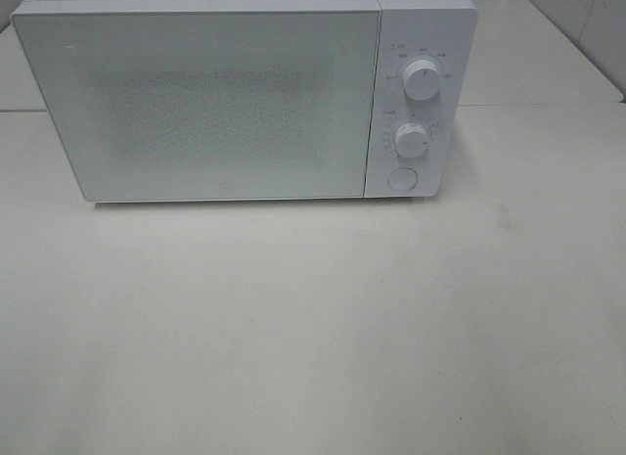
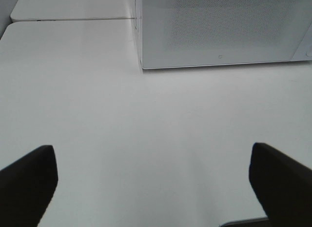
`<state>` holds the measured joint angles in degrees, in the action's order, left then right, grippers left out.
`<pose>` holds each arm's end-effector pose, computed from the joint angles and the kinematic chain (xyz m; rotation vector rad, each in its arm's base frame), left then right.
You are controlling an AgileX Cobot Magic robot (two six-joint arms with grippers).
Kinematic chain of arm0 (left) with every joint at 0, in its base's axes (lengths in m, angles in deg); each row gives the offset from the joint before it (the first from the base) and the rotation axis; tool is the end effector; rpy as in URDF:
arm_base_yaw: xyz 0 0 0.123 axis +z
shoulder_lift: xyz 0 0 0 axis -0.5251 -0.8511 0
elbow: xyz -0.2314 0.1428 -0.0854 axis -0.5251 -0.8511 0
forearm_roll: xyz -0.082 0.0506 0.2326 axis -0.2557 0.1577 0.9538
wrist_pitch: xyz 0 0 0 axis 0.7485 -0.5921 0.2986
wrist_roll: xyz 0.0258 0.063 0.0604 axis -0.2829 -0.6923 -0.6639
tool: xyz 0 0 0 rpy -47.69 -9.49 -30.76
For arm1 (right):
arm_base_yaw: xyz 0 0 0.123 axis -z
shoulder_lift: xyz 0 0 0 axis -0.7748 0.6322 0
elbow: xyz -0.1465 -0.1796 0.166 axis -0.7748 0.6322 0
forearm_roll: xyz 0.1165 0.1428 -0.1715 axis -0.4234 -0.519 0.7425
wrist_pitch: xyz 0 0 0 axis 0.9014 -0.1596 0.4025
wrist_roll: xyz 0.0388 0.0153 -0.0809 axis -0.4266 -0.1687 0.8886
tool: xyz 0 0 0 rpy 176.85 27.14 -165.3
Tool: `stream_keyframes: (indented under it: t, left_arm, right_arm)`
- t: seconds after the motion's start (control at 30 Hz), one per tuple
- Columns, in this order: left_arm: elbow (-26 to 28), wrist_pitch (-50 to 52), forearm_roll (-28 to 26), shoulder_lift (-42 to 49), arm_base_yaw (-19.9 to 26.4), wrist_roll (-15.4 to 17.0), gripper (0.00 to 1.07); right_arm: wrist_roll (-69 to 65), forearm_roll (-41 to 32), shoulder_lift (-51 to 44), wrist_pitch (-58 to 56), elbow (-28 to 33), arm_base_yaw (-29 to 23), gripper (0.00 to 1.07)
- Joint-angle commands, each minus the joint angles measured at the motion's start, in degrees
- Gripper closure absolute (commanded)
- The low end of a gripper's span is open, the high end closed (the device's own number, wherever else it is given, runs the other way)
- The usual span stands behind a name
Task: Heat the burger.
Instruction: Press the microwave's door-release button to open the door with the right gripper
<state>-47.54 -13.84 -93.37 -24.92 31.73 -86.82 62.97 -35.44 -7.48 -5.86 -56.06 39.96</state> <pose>-0.0092 -0.0136 0.2821 0.1457 2.0228 -0.1187 0.0721 0.0127 0.3268 -0.1110 1.7821 0.1647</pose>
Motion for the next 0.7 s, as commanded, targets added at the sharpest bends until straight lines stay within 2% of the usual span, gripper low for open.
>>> stream_keyframes:
  t: [0.03, 0.17, 0.27, 0.33, 0.37, 0.5, 0.57, 0.6, 0.63, 0.7]
  left_arm:
    - [-0.1, 0.4, -0.1, 0.9, 0.1, 0.1, 0.06]
    - [-0.1, 0.4, -0.1, 0.9, 0.1, 0.1, 0.06]
    - [-0.1, 0.4, -0.1, 0.9, 0.1, 0.1, 0.06]
    - [-0.1, 0.4, -0.1, 0.9, 0.1, 0.1, 0.06]
    - [-0.1, 0.4, -0.1, 0.9, 0.1, 0.1, 0.06]
    - [-0.1, 0.4, -0.1, 0.9, 0.1, 0.1, 0.06]
    - [-0.1, 0.4, -0.1, 0.9, 0.1, 0.1, 0.06]
    - [-0.1, 0.4, -0.1, 0.9, 0.1, 0.1, 0.06]
    - [-0.1, 0.4, -0.1, 0.9, 0.1, 0.1, 0.06]
    - [-0.1, 0.4, -0.1, 0.9, 0.1, 0.1, 0.06]
  right_arm:
    - [0.6, 0.6, 6.3, 8.0, -0.2, 0.0, 0.32]
    - [0.1, 0.7, 14.3, 15.6, -0.2, 0.0, 0.32]
    - [-0.1, 0.7, 15.5, 16.8, -0.2, 0.0, 0.32]
    - [-0.3, 0.7, 19.5, 22.6, 0.6, 0.0, 0.32]
    - [-0.3, 0.7, 21.9, 27.7, 2.2, 0.0, 0.32]
    - [-0.2, 0.7, 24.8, 34.9, 4.7, 0.0, 0.32]
    - [0.4, 0.7, 27.6, 43.3, 7.2, 0.0, 0.32]
    - [0.4, 0.7, 27.6, 43.3, 7.2, 0.0, 0.32]
    - [0.6, 0.7, 29.9, 48.8, 8.6, 0.0, 0.32]
    - [0.6, 0.7, 31.1, 51.2, 9.2, 0.0, 0.32]
